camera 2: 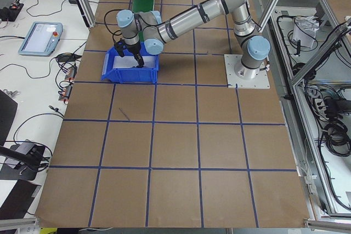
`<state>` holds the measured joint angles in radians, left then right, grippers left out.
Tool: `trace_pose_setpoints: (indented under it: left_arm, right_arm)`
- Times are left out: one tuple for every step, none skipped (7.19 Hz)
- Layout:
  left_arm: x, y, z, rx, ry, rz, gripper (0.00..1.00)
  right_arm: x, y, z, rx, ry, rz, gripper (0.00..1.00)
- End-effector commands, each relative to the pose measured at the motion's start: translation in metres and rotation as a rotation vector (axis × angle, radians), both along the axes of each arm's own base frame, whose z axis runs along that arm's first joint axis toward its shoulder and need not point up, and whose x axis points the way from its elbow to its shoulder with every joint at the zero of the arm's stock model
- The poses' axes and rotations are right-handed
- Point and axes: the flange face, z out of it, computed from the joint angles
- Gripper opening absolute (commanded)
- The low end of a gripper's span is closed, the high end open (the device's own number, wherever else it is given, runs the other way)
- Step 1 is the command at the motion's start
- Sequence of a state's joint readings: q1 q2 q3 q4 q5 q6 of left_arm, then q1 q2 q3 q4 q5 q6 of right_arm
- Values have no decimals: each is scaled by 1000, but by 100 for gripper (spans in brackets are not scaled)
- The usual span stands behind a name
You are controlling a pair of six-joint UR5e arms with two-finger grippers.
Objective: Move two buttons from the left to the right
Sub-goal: 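Lower the left gripper into the bin and grasp the yellow-capped button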
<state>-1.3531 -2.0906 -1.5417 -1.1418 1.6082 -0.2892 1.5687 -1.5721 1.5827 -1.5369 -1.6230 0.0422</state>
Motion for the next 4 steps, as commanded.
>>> trace_pose_setpoints:
  left_arm:
    - [0, -8, -23, -10, -3, -5, 84]
    - [-3, -8, -23, -14, -4, -10, 84]
    - [-3, -8, -22, -15, -6, -10, 77]
    - [-4, -8, -22, -15, -6, -12, 56]
  right_arm:
    - [0, 0, -2, 3, 0, 3, 100]
    - [0, 0, -2, 5, 0, 3, 100]
    - [0, 0, -5, 9, 0, 4, 100]
    - [0, 0, -3, 5, 0, 0, 100]
